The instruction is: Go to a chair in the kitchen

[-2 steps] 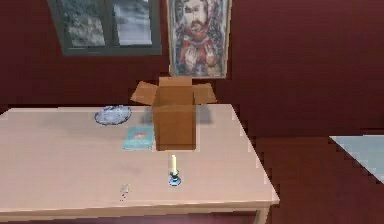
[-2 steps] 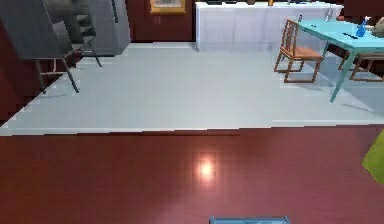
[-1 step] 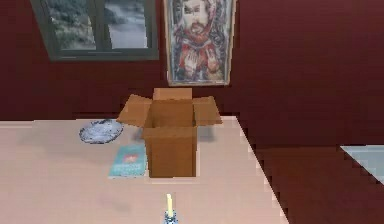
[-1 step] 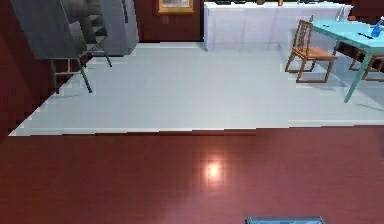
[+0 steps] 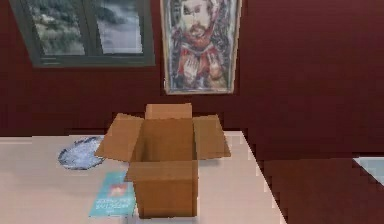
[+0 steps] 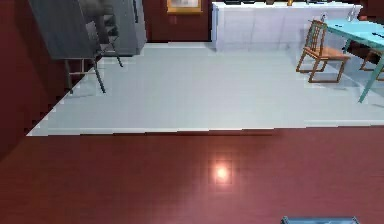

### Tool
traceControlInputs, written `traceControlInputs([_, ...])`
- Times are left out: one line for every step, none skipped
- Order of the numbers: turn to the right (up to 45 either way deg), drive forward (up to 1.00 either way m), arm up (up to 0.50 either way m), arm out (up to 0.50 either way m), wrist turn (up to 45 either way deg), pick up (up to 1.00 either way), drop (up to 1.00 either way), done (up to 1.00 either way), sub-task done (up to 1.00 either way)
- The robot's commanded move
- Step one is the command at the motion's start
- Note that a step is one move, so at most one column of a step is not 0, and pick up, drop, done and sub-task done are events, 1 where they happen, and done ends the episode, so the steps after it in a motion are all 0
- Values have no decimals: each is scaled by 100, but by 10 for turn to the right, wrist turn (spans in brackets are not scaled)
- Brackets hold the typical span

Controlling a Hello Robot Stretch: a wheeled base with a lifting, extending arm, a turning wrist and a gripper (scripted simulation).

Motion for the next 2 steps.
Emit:
traceControlInputs([450, 0, 0, 0, 0, 0, 0, 0, 0])
traceControlInputs([450, 0, 0, 0, 0, 0, 0, 0, 0])
